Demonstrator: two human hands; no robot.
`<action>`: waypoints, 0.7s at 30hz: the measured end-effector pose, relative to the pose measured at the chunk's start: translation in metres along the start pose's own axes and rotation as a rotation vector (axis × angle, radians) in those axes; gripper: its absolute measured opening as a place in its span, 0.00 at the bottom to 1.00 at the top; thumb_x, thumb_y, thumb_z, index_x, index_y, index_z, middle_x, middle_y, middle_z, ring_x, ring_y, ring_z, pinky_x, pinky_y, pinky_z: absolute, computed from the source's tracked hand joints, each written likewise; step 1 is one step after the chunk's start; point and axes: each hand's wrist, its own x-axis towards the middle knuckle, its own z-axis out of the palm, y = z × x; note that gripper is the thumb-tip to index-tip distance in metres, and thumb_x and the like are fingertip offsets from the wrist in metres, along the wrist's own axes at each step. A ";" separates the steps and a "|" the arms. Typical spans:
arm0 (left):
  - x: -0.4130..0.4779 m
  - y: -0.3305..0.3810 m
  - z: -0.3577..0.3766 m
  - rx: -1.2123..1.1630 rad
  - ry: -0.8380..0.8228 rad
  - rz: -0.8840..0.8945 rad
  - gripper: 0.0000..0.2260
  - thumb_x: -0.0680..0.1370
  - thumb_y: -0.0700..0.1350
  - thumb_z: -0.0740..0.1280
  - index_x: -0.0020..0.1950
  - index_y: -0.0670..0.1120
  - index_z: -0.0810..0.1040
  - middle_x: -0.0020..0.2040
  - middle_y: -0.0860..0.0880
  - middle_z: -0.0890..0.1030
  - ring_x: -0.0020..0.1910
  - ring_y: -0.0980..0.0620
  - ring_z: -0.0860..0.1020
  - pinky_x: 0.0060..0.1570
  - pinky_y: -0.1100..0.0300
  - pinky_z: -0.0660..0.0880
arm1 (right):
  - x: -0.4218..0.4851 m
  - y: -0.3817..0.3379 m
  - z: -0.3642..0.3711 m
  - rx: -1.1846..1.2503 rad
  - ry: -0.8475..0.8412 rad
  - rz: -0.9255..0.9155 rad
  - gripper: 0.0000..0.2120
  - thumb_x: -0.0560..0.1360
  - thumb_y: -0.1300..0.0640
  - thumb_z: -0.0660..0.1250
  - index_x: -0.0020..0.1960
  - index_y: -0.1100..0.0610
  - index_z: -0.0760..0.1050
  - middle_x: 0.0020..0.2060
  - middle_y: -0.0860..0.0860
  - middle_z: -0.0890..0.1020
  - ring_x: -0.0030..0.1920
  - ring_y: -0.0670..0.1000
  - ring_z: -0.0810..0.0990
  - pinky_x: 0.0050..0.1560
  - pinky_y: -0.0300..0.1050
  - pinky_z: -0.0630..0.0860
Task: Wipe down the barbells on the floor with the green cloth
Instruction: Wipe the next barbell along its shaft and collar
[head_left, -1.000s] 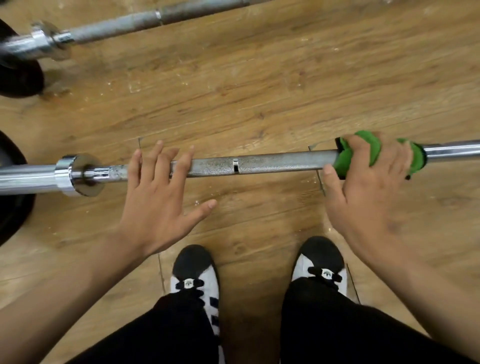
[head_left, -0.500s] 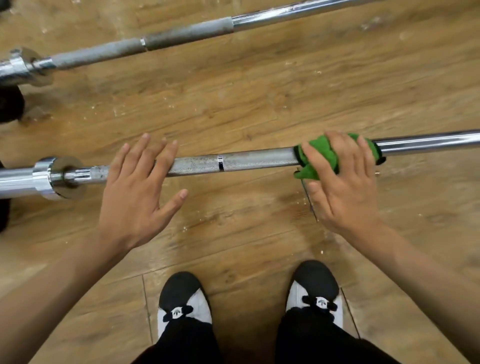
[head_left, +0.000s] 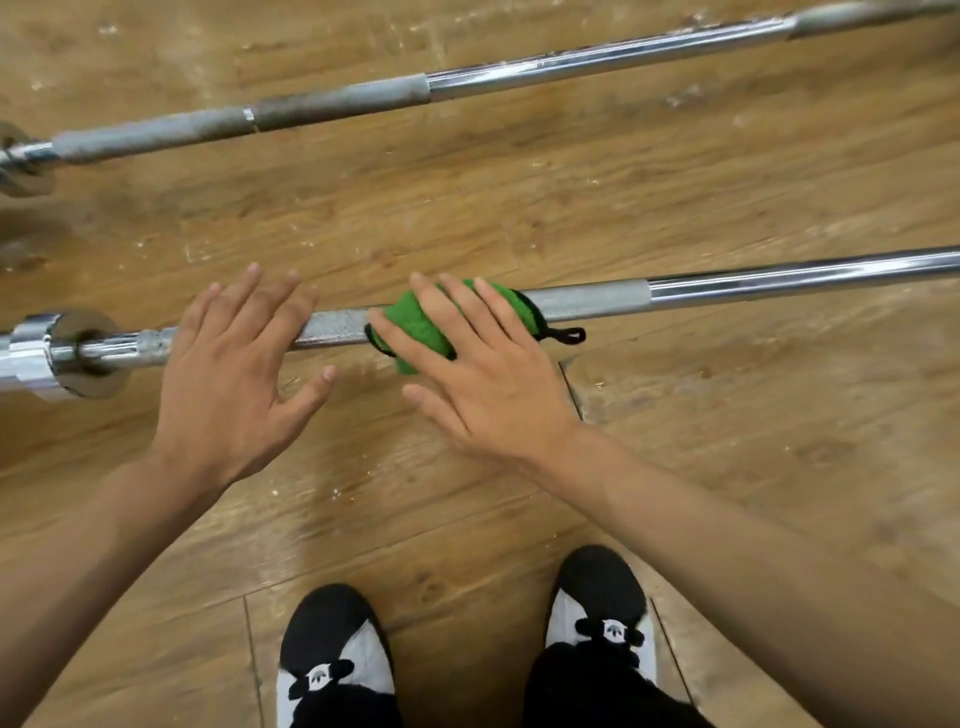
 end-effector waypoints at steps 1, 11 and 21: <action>0.001 -0.001 0.000 -0.004 -0.001 -0.001 0.33 0.80 0.63 0.56 0.77 0.43 0.72 0.76 0.41 0.73 0.80 0.37 0.64 0.76 0.40 0.57 | -0.009 0.018 -0.002 -0.038 0.014 0.001 0.28 0.86 0.40 0.50 0.81 0.50 0.65 0.77 0.61 0.69 0.77 0.63 0.67 0.80 0.61 0.57; 0.019 0.018 -0.006 -0.036 -0.048 -0.103 0.34 0.80 0.67 0.51 0.70 0.43 0.78 0.69 0.40 0.79 0.76 0.35 0.69 0.76 0.36 0.58 | -0.075 0.149 -0.043 -0.075 0.240 0.846 0.36 0.85 0.36 0.41 0.65 0.61 0.77 0.56 0.66 0.76 0.61 0.66 0.72 0.70 0.69 0.64; 0.095 0.081 0.015 -0.035 -0.172 0.296 0.41 0.81 0.72 0.41 0.82 0.47 0.65 0.79 0.40 0.69 0.82 0.42 0.62 0.81 0.44 0.56 | -0.038 0.073 -0.027 0.023 0.114 0.308 0.31 0.85 0.39 0.45 0.71 0.56 0.77 0.62 0.61 0.78 0.64 0.62 0.74 0.75 0.59 0.61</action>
